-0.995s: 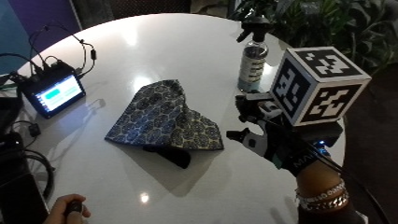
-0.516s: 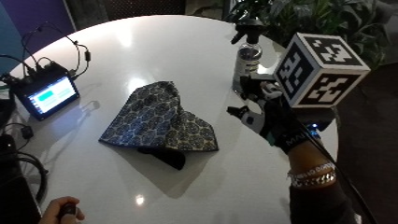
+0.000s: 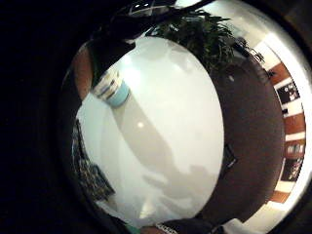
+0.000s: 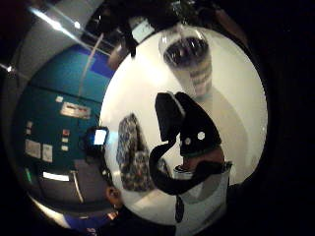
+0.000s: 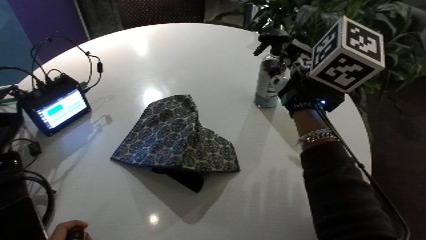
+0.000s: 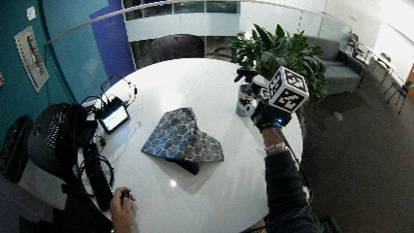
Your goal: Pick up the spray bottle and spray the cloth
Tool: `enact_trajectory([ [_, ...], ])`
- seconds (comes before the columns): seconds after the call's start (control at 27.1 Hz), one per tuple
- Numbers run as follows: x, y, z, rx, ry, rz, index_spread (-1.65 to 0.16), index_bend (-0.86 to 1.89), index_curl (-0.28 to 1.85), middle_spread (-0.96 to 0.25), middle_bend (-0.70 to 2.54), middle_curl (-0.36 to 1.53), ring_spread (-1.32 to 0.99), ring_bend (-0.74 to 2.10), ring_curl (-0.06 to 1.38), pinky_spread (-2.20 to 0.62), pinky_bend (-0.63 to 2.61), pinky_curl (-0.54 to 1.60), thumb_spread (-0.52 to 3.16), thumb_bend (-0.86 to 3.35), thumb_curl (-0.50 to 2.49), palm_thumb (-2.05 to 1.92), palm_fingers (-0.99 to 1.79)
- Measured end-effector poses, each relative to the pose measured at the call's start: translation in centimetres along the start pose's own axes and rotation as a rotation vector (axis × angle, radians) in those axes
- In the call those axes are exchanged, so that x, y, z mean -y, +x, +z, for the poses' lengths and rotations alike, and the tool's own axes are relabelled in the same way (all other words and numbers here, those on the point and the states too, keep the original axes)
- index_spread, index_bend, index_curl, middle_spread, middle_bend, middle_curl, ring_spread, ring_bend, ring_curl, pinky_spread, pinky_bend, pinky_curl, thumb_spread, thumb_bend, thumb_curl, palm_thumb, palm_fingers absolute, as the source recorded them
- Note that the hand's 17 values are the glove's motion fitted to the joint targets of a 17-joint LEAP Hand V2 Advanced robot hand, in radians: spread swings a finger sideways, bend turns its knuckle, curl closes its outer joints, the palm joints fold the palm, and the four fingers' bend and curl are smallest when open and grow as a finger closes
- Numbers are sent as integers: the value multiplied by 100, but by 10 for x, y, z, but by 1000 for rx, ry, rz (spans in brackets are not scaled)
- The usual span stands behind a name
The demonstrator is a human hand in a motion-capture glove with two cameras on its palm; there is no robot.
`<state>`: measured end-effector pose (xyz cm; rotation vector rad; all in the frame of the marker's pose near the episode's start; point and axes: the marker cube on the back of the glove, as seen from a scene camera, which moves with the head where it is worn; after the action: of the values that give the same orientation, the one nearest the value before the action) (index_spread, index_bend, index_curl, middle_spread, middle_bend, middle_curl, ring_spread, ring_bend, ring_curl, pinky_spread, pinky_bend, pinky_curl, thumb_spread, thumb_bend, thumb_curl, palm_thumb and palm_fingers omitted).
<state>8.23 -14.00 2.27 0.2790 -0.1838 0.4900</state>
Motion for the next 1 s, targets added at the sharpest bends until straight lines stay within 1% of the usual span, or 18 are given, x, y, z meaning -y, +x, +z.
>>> enact_trajectory([
  [0.18, 27, -2, 4, 180, 128, 72, -37, 10, 23, -3, 25, 30, -3, 44, 29, 24, 24, 29, 121, 9, 23, 57, 71],
  [0.26, 31, -4, 6, 201, 170, 90, -35, 9, 22, -3, 25, 31, -3, 47, 30, 23, 26, 29, 121, 8, 23, 57, 77],
  [0.52, 35, -6, 11, 257, 290, 99, -33, 11, 22, -5, 26, 33, -4, 48, 33, 20, 28, 32, 120, 10, 27, 67, 80],
  [0.66, 40, -6, 7, 297, 384, 81, -31, 14, 23, -6, 28, 35, -5, 45, 33, 18, 26, 33, 117, 7, 28, 69, 85],
  [0.85, 47, -9, 4, 473, 437, 16, -31, 20, 27, -9, 29, 36, -8, 40, 32, 15, 21, 32, 114, 6, 30, 73, 94],
  [0.92, 48, -9, 4, 520, 456, -22, -30, 28, 30, -11, 28, 36, -10, 35, 31, 14, 19, 31, 116, 8, 31, 78, 104],
  [1.0, 48, -11, 1, 523, 479, -54, -29, 25, 31, -13, 28, 37, -13, 39, 33, 8, 24, 33, 117, 9, 33, 81, 118],
])
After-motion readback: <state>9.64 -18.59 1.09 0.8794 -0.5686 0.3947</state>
